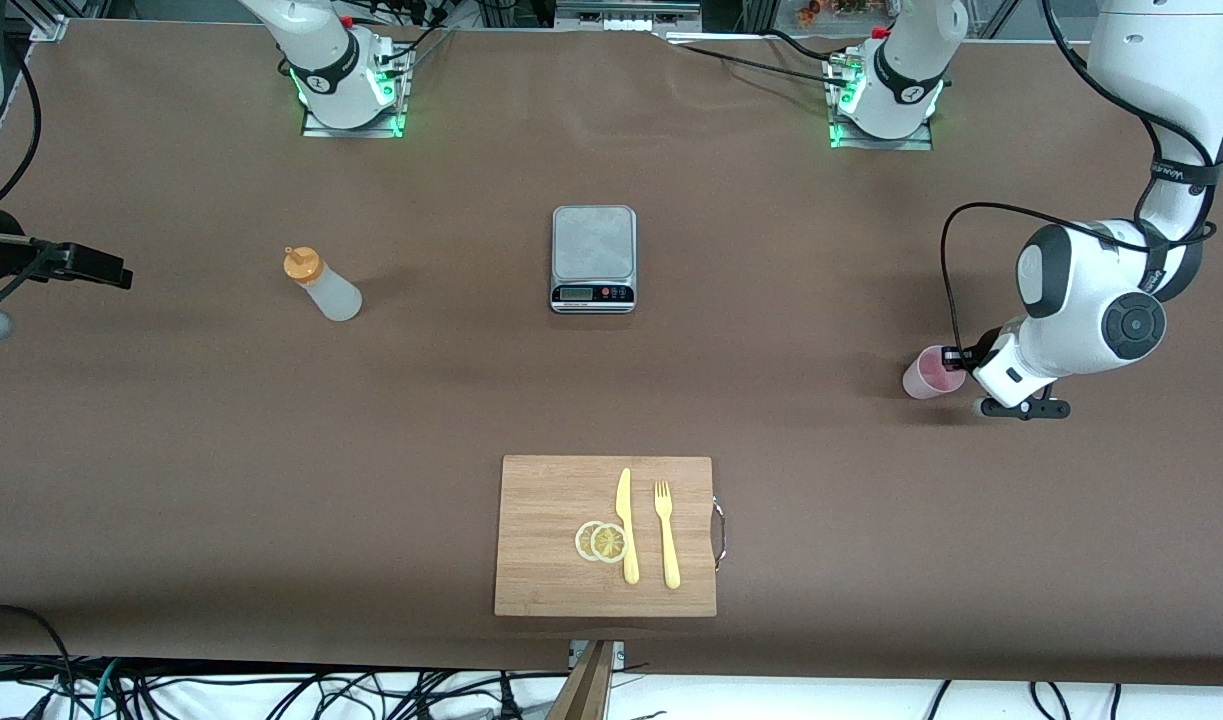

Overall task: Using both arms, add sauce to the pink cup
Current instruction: 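Carry the pink cup with the left gripper onto the digital scale, then release the cup and raise the left gripper while the right gripper reaches the bottle, then grasp the white squeeze bottle with the right gripper and lift it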

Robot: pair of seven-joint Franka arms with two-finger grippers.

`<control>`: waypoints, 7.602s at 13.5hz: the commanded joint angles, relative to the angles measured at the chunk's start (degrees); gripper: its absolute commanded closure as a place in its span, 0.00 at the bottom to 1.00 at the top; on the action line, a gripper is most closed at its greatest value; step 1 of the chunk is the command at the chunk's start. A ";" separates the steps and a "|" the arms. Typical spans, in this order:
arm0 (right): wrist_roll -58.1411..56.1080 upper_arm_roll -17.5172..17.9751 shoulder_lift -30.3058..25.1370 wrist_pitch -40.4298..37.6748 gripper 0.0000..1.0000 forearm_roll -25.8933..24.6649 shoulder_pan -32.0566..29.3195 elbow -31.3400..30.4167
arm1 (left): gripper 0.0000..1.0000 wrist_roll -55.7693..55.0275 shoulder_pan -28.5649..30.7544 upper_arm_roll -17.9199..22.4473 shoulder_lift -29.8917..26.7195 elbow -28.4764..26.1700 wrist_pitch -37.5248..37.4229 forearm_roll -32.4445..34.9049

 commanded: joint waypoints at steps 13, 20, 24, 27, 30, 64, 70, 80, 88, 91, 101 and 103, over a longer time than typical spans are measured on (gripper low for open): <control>-10.46 0.15 0.89 -1.01 0.00 0.79 -3.27 0.80 | 1.00 -32.84 -27.10 -3.13 -1.80 15.73 -21.02 -9.79; -25.14 0.15 1.68 -0.93 0.00 0.97 -4.25 0.63 | 1.00 -49.58 -35.98 -14.74 -0.22 11.17 -7.06 -9.62; -42.09 0.15 3.44 -1.01 0.00 0.97 -6.09 0.63 | 1.00 -50.03 -38.90 -14.83 2.50 11.25 -3.44 -9.18; -54.40 0.15 5.64 -1.10 0.00 3.41 -8.11 0.63 | 1.00 -50.03 -39.61 -14.74 4.78 11.25 -0.89 -9.09; -66.18 0.15 8.27 -3.03 0.00 8.86 -10.84 0.54 | 0.61 -47.32 -39.00 -14.83 5.31 12.29 -1.06 -8.92; -126.94 0.68 29.64 -6.21 0.00 49.21 -18.05 -18.09 | 0.00 -3.98 -3.66 0.28 -20.86 18.45 -36.03 -0.55; -133.80 0.68 29.64 -5.32 0.00 50.80 -17.61 -22.40 | 0.00 -2.66 -3.93 -2.25 -26.07 18.81 -36.92 -1.80; -142.32 -0.99 32.36 -5.41 0.00 49.48 -20.51 -25.12 | 0.00 -3.19 -3.75 -2.53 -25.45 18.63 -37.18 -0.92; -144.88 -1.17 32.71 -3.13 0.00 50.36 -19.81 -30.13 | 0.00 -3.19 -3.66 -2.44 -25.27 18.45 -37.19 -0.83; -144.88 -1.08 32.54 -3.04 0.00 50.97 -19.46 -29.79 | 0.00 -3.27 -3.66 -2.62 -25.27 18.45 -37.19 -0.83; -144.97 1.29 32.27 -3.12 0.07 54.14 -18.67 -29.78 | 0.00 -3.36 -3.66 -2.70 -25.27 18.37 -37.19 0.83; -145.06 2.61 32.19 -2.95 0.22 55.36 -18.58 -29.78 | 0.00 -4.50 -3.75 -2.88 -25.27 18.45 -37.10 1.54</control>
